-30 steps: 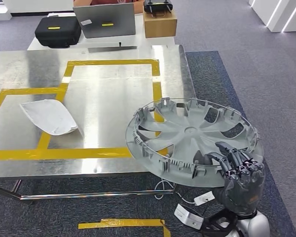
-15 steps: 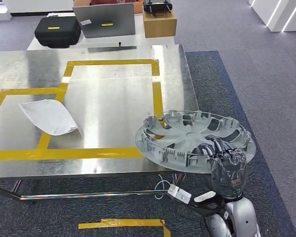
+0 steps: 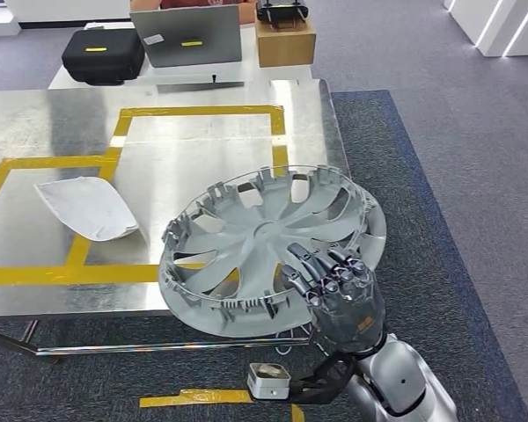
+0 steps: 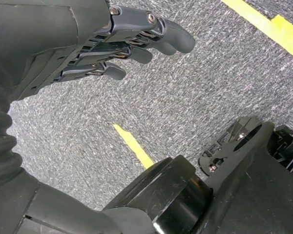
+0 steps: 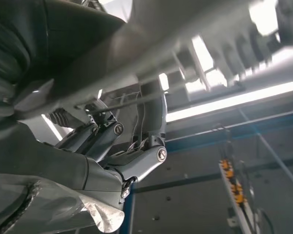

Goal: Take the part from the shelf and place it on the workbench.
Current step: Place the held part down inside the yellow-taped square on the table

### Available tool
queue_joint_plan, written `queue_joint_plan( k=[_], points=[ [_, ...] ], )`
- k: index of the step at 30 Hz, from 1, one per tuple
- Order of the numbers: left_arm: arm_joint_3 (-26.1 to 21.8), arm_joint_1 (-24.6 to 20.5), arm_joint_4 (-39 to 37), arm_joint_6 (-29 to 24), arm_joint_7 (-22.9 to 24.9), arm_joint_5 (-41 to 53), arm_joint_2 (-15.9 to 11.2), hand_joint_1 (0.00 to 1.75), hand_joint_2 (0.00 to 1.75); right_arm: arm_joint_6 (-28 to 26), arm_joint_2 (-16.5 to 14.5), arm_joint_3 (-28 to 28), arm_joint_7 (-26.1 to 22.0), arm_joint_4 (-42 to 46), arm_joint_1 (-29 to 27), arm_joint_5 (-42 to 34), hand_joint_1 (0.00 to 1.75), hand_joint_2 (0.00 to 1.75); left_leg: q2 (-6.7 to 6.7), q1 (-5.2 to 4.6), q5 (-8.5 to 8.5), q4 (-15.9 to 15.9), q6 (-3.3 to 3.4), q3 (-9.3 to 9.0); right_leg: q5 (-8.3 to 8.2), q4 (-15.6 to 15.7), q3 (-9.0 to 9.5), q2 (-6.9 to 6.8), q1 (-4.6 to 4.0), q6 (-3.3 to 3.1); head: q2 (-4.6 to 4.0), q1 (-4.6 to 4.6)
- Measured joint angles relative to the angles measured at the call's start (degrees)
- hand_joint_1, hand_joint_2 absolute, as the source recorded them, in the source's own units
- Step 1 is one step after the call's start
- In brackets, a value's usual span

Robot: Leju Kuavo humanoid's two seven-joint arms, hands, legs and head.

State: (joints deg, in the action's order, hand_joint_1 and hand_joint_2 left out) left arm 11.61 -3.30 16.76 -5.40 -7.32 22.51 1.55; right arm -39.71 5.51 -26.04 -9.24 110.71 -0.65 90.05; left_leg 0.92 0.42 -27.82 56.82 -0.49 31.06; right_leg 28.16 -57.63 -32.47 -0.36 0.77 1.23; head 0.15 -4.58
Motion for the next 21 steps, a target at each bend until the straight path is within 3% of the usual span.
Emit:
queue_joint_plan(
  k=[10, 16, 21],
  points=[
    [0.4, -0.3, -0.3, 0.1, 0.2, 0.1, 0.0, 0.00, 1.75, 0.0, 2.5, -9.3, -0.5, 1.7, 4.8, 0.0, 1.75, 1.75, 0.00, 0.00, 0.00, 0.0, 0.00, -0.01, 0.00, 0.0, 0.00, 0.00, 0.00, 0.00, 0.00, 0.02],
    [1.1, -0.4, -0.4, 0.1, 0.4, -0.1, 0.0, 0.00, 1.75, 0.0, 3.2, -11.0, 0.5, 1.4, 4.8, 0.0, 1.75, 1.75, 0.00, 0.00, 0.00, 0.0, 0.00, 0.00, 0.00, 0.0, 0.00, -0.01, 0.00, 0.00, 0.00, 0.00],
    [1.5, -0.6, -0.4, 0.1, 0.6, -0.6, 0.0, 0.00, 1.75, 0.0, 3.9, -11.1, 4.2, -0.1, 4.4, 0.0, 1.75, 1.75, 0.00, -0.01, -0.01, 0.0, 0.00, 0.00, 0.00, 0.0, 0.00, 0.00, 0.01, 0.00, 0.00, 0.00]
  ],
)
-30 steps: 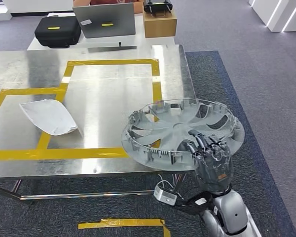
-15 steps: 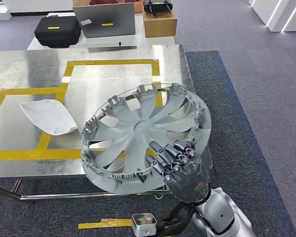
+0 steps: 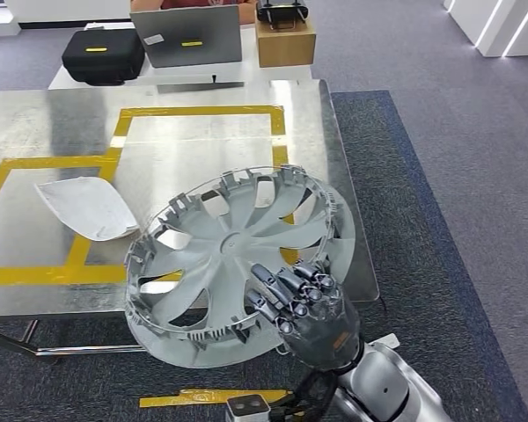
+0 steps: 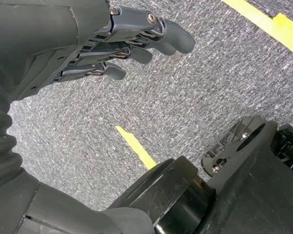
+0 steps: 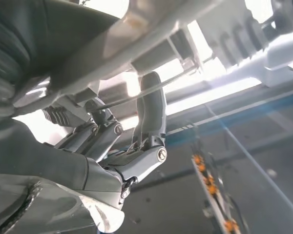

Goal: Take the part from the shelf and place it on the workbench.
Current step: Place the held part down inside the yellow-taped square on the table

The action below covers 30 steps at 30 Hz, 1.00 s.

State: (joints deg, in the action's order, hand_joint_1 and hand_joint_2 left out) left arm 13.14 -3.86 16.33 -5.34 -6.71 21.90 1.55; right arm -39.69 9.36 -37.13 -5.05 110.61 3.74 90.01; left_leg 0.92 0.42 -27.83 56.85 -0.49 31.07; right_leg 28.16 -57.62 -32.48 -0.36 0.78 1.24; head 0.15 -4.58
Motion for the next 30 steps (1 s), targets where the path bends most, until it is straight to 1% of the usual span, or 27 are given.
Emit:
queue_joint_plan(
  k=[6, 11, 13, 18, 21, 30],
  points=[
    [0.2, -0.1, 0.0, 0.0, 0.1, -0.1, 0.0, 0.00, 1.75, 0.0, 0.7, 0.0, 1.5, -1.5, 0.1, 0.0, 1.75, 1.75, 0.00, 0.00, 0.00, 0.0, 0.00, 0.00, -0.01, 0.0, 0.00, 0.00, 0.00, 0.01, 0.00, 0.01],
    [1.5, -0.3, -0.1, -0.2, 0.4, -1.8, -0.2, 0.00, 1.75, 0.0, 1.6, 0.3, 5.7, -3.9, 0.1, 0.0, 1.75, 1.75, 0.00, 0.00, 0.00, 0.0, 0.00, 0.01, 0.00, 0.0, -0.01, -0.01, 0.00, 0.01, 0.00, 0.01],
    [1.8, -0.3, -0.2, -0.1, 0.5, -1.3, -0.3, 0.00, 1.75, 0.0, 2.0, 1.3, 6.2, -5.6, 0.1, 0.0, 1.75, 1.75, 0.00, 0.00, 0.00, 0.0, 0.00, 0.01, -0.01, 0.0, -0.01, 0.00, 0.00, 0.01, 0.00, 0.01],
    [1.9, -0.3, -0.2, 0.1, 0.8, -0.5, -0.6, 0.00, 1.75, 0.0, 3.4, 6.1, 7.5, -11.1, 0.1, 0.0, 1.75, 1.75, -0.01, -0.02, 0.00, 0.1, 0.01, 0.04, -0.04, 0.0, 0.00, -0.03, 0.01, 0.04, 0.00, -0.01],
    [1.9, -0.4, -0.2, 0.0, 0.8, -0.5, -0.7, 0.00, 1.75, 0.0, 4.0, 8.2, 7.9, -12.9, 0.1, 0.0, 1.75, 1.75, 0.00, -0.02, 0.00, 0.1, 0.01, 0.04, -0.06, 0.0, -0.01, 0.00, 0.02, 0.05, 0.00, 0.01],
    [1.9, -0.4, -0.2, 0.0, 0.8, -0.4, -0.8, 0.00, 1.75, 0.0, 4.7, 10.6, 8.2, -14.9, 0.1, 0.0, 1.75, 1.75, 0.00, -0.01, 0.00, 0.1, 0.01, 0.04, -0.06, 0.0, -0.03, 0.00, 0.02, 0.05, 0.00, 0.01]
  ],
)
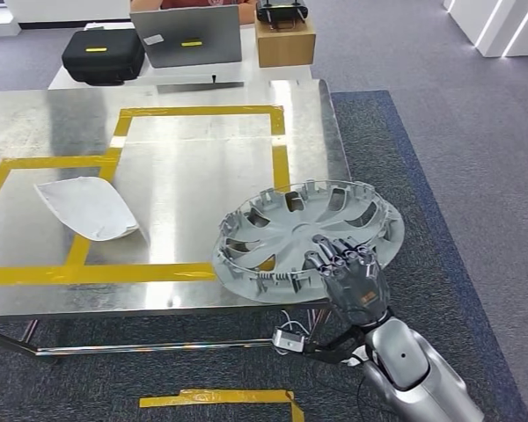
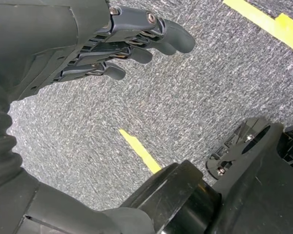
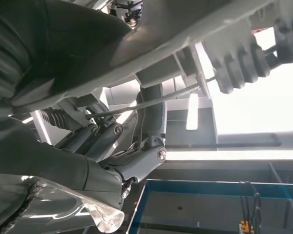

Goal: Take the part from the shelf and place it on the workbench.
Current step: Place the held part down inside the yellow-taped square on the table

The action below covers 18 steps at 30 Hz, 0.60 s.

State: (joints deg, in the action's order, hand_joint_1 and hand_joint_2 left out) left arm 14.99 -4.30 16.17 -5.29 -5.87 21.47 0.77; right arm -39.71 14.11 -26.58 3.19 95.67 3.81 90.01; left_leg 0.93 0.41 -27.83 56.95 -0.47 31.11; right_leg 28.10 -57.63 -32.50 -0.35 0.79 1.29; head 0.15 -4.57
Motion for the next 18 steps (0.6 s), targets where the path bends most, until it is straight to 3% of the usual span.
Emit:
queue_joint_plan(
  k=[18],
  points=[
    [0.9, -0.3, 0.0, 0.9, 0.8, 0.6, 0.0, 0.00, 1.75, 0.0, 0.5, -1.0, -1.3, -1.9, -0.9, 0.0, 1.75, 1.75, 0.00, 0.00, 0.00, 0.0, 0.00, 0.01, -0.01, 0.0, 0.01, 0.00, 0.00, 0.01, 0.00, 0.01]
  ],
)
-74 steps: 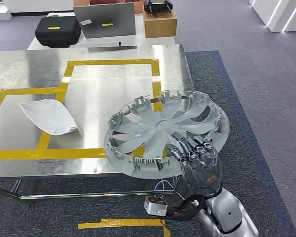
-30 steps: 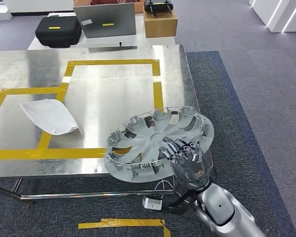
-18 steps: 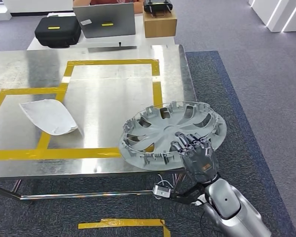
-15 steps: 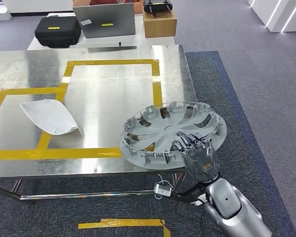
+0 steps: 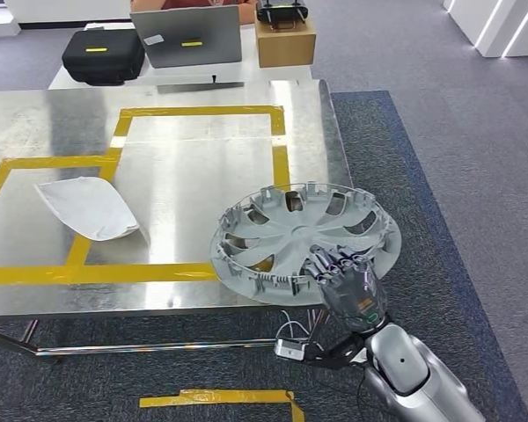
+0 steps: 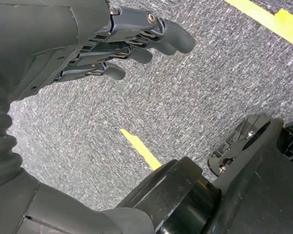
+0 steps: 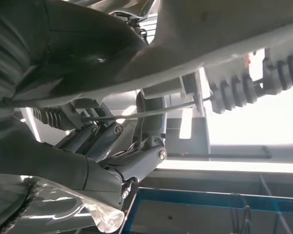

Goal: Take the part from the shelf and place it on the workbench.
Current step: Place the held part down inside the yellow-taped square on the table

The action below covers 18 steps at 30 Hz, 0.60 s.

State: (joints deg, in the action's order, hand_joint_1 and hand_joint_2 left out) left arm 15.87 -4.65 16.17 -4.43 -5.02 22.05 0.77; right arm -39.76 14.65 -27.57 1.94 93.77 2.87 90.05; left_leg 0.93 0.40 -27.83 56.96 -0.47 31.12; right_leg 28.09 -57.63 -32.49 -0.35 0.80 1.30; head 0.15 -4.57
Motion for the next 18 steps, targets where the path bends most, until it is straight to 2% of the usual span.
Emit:
queue_joint_plan(
  k=[4, 14, 18],
  points=[
    [0.1, 0.0, 0.0, 0.0, 0.1, 0.0, 0.0, 0.00, 1.75, 0.0, -0.1, -1.1, -0.5, 0.2, 0.0, -0.2, 1.75, 1.75, 0.00, 0.00, 0.00, 0.0, 0.00, 0.00, 0.00, 0.0, 0.00, -0.01, 0.00, 0.00, 0.00, 0.00],
    [0.1, -0.2, 0.0, 0.0, 0.7, 0.2, 0.0, 0.00, 1.75, 0.0, -1.2, -4.7, -7.1, 5.7, 0.1, -2.5, 1.75, 1.75, 0.00, 0.00, 0.00, 0.0, 0.00, 0.04, 0.00, 0.0, -0.02, 0.00, 0.00, 0.00, 0.00, 0.00],
    [0.2, -0.3, 0.0, 0.0, 0.8, 0.3, 0.0, 0.00, 1.75, 0.0, -1.6, -5.6, -8.0, 7.2, 0.1, -2.8, 1.75, 1.75, -0.01, 0.00, 0.00, 0.0, 0.00, 0.06, 0.00, 0.0, -0.03, -0.03, 0.00, 0.00, 0.00, -0.01]
  ],
)
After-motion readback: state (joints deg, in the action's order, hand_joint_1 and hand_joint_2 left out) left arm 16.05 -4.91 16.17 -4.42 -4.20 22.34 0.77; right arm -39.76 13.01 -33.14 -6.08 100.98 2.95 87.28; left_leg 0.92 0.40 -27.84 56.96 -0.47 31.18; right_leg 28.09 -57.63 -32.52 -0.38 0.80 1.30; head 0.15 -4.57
